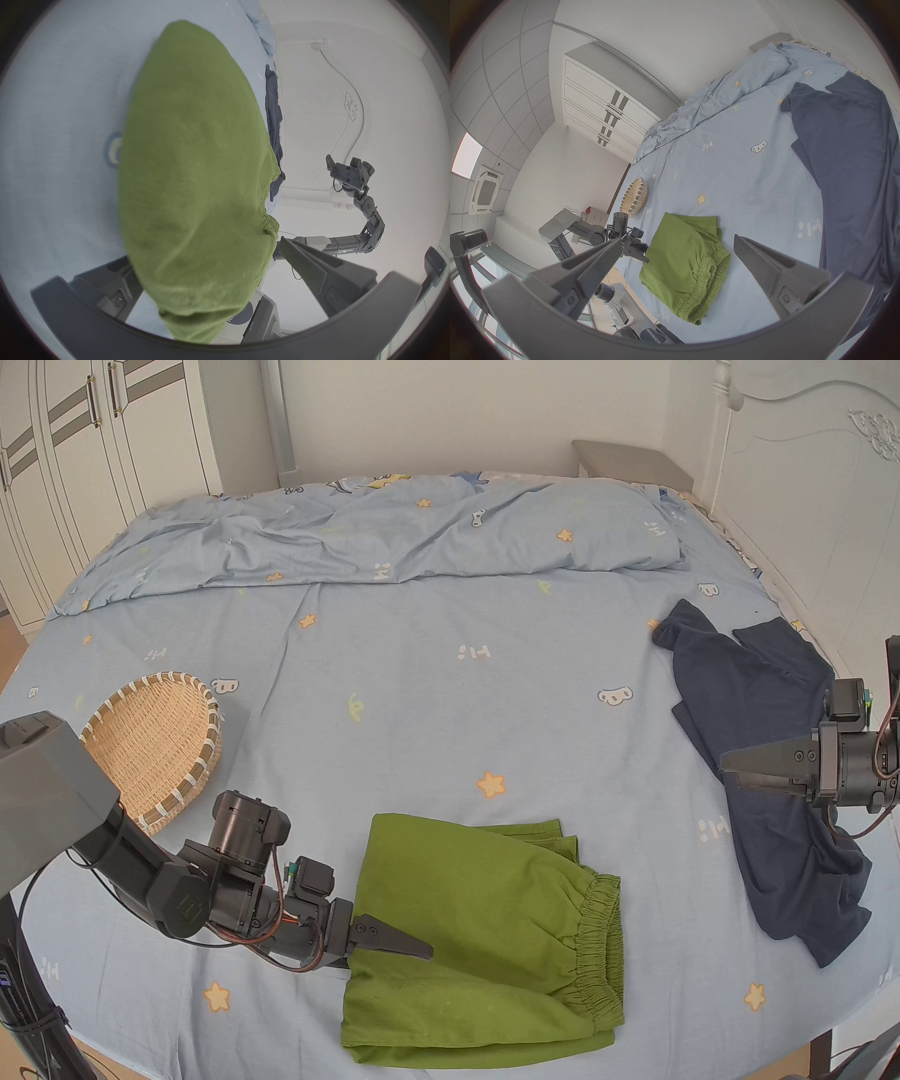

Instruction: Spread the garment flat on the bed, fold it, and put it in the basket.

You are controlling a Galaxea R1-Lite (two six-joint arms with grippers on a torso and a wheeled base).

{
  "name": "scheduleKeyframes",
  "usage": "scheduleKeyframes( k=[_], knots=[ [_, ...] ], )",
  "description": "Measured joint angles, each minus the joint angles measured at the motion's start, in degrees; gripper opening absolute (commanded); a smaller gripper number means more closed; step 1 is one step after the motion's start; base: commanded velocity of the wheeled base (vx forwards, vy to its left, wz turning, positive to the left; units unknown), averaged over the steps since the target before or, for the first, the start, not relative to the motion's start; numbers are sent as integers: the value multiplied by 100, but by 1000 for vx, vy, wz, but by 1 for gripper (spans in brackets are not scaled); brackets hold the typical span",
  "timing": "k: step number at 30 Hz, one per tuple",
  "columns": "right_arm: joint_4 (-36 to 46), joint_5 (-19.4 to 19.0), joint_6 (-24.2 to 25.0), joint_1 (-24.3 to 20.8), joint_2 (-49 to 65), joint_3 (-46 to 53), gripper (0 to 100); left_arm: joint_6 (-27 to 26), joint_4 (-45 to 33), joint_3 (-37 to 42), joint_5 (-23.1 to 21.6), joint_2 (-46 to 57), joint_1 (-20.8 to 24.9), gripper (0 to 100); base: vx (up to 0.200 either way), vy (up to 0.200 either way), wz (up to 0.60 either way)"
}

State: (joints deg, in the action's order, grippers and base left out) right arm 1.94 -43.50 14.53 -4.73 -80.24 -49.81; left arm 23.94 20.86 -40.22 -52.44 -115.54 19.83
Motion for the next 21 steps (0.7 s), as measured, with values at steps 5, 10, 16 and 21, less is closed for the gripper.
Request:
scheduleKeyframes(
  k=[5,10,16,21],
  knots=[
    [-2,1,-6,0,2,0,100,88,196,-29,-5,-127,221,100,0,0,0],
    [0,4,-13,2,6,0,100,301,246,-16,0,-171,273,0,0,0,0],
    [0,4,-28,-9,9,6,100,389,251,-30,0,-168,284,0,0,0,0],
    [11,9,-15,-1,9,15,100,567,218,-13,13,-55,284,0,0,0,0]
  ],
)
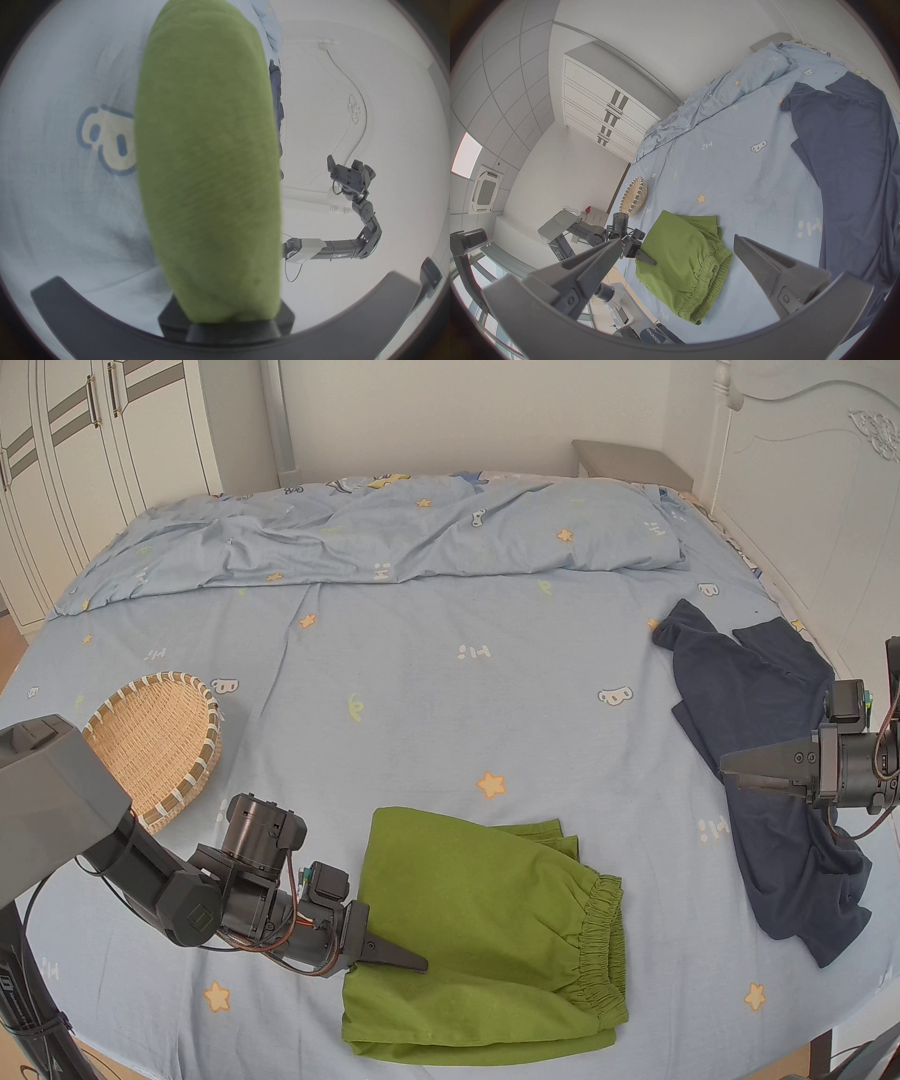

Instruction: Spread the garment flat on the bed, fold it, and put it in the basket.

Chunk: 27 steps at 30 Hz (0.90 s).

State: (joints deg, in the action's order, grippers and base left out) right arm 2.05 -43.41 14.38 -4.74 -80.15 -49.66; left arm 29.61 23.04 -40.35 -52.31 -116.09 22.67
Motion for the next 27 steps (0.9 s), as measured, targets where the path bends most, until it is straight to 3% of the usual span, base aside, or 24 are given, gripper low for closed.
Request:
scheduleKeyframes(
  k=[7,15,19,27],
  knots=[
    [57,2,28,1,0,-35,100,627,-20,-50,450,479,-217,0,0,0,0],
    [117,2,44,-7,2,-55,100,688,-578,-419,633,1061,-619,0,0,0,0],
    [118,2,45,-11,0,-59,100,501,-1363,-763,636,1223,-807,0,0,100,0],
    [121,2,48,-18,0,-61,100,-541,-3270,-1548,630,1375,-1181,0,0,200,0]
  ],
)
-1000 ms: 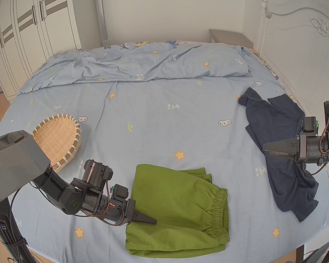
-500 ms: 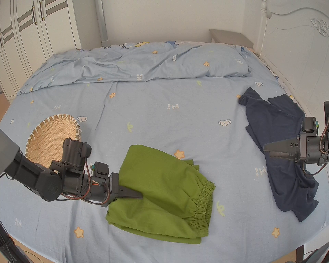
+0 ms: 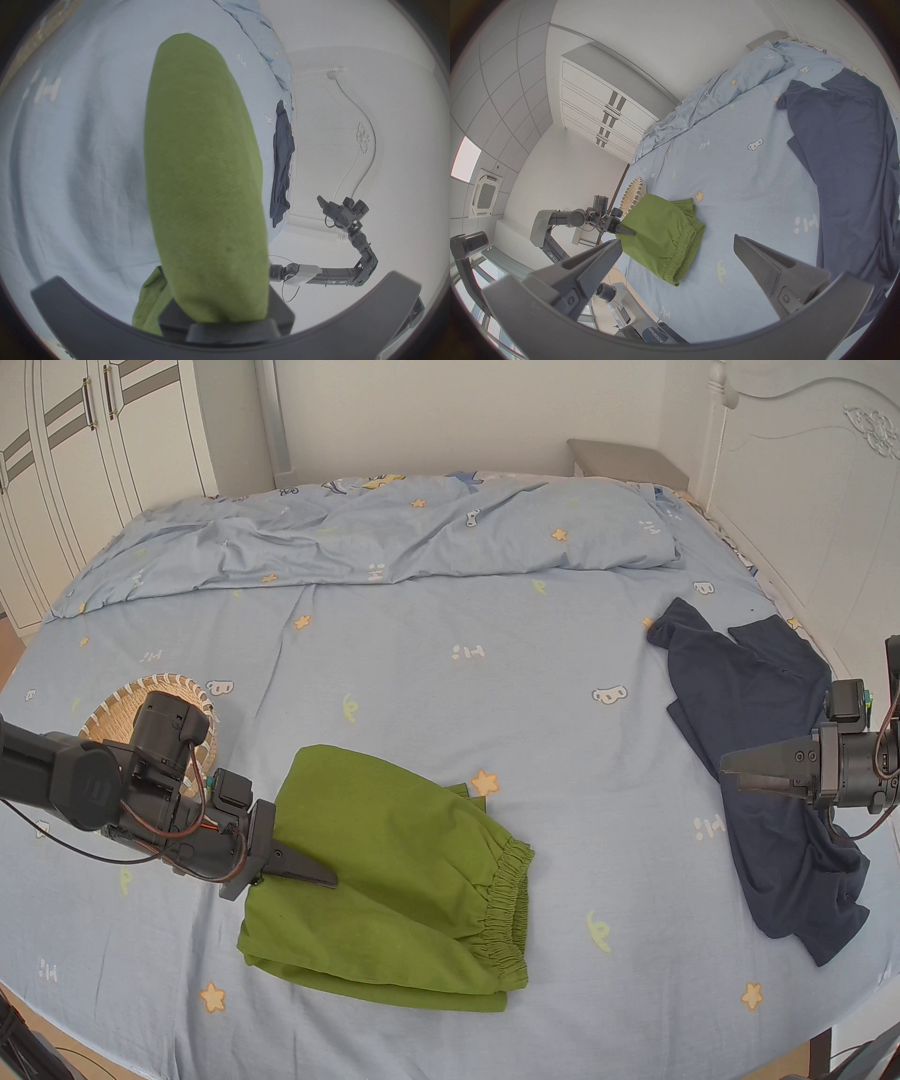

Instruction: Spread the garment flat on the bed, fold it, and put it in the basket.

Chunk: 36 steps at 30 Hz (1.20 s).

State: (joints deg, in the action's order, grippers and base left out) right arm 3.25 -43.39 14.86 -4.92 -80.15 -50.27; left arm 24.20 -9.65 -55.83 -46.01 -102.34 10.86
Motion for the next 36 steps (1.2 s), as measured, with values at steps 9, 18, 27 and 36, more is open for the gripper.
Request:
scheduleKeyframes(
  k=[9,18,27,36],
  knots=[
    [-2,9,2,-4,0,-11,100,-463,-525,-513,5,63,-218,0,0,200,0],
    [5,4,9,2,6,-16,100,-463,-553,-513,-28,124,-180,0,0,200,0],
    [7,1,158,-6,61,-16,100,-466,-561,-469,-22,149,-15,0,0,178,0],
    [-13,0,202,-48,216,-11,100,-542,-518,-274,22,311,562,0,0,0,0]
  ],
)
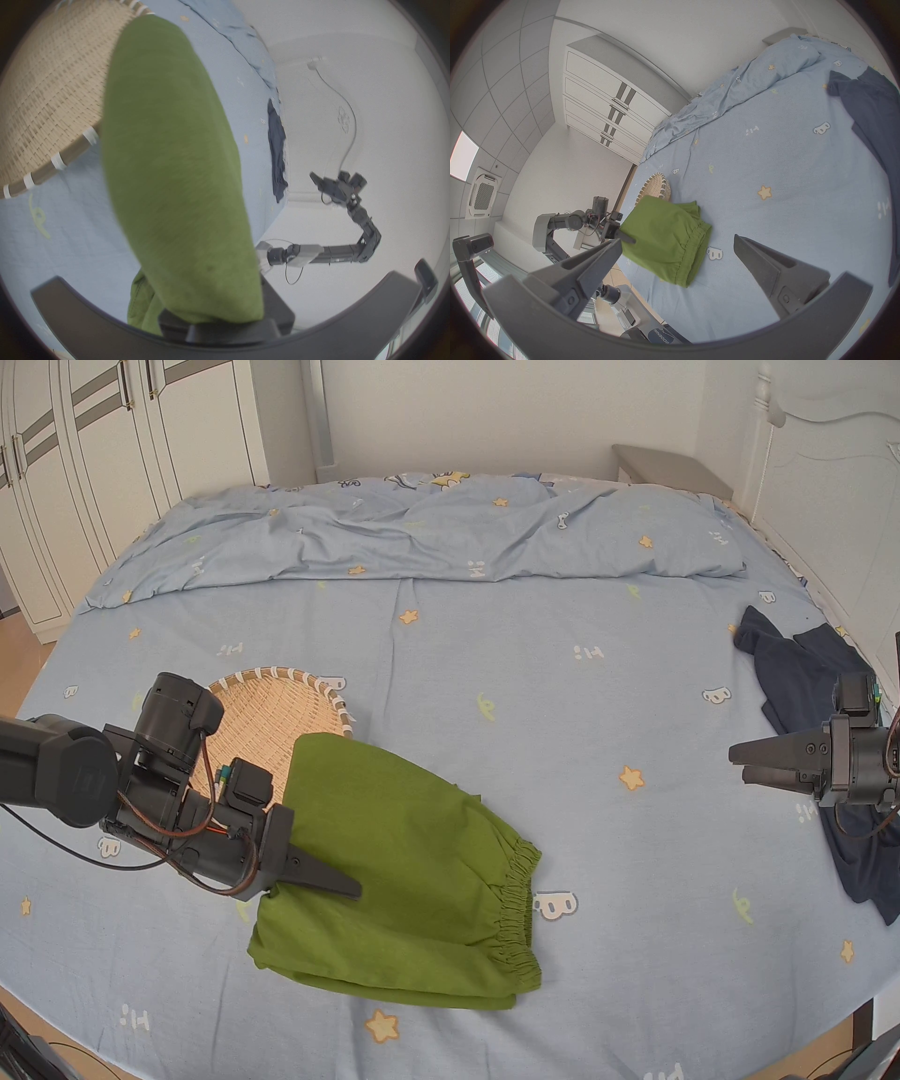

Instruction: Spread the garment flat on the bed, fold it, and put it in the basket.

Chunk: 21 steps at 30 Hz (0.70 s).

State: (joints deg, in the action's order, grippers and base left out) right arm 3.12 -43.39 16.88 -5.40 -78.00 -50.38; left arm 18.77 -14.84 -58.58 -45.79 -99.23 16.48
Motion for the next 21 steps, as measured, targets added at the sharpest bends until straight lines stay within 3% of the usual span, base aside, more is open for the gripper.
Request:
scheduleKeyframes(
  k=[8,15,21],
  knots=[
    [-23,4,0,17,27,2,100,-279,-32,-104,441,266,818,0,0,0,0],
    [-30,11,-5,2,22,13,100,-1063,-156,-399,591,332,1069,0,0,0,0],
    [-41,20,-9,6,-12,17,100,-1468,-128,-612,1237,354,1093,0,0,0,0]
  ],
)
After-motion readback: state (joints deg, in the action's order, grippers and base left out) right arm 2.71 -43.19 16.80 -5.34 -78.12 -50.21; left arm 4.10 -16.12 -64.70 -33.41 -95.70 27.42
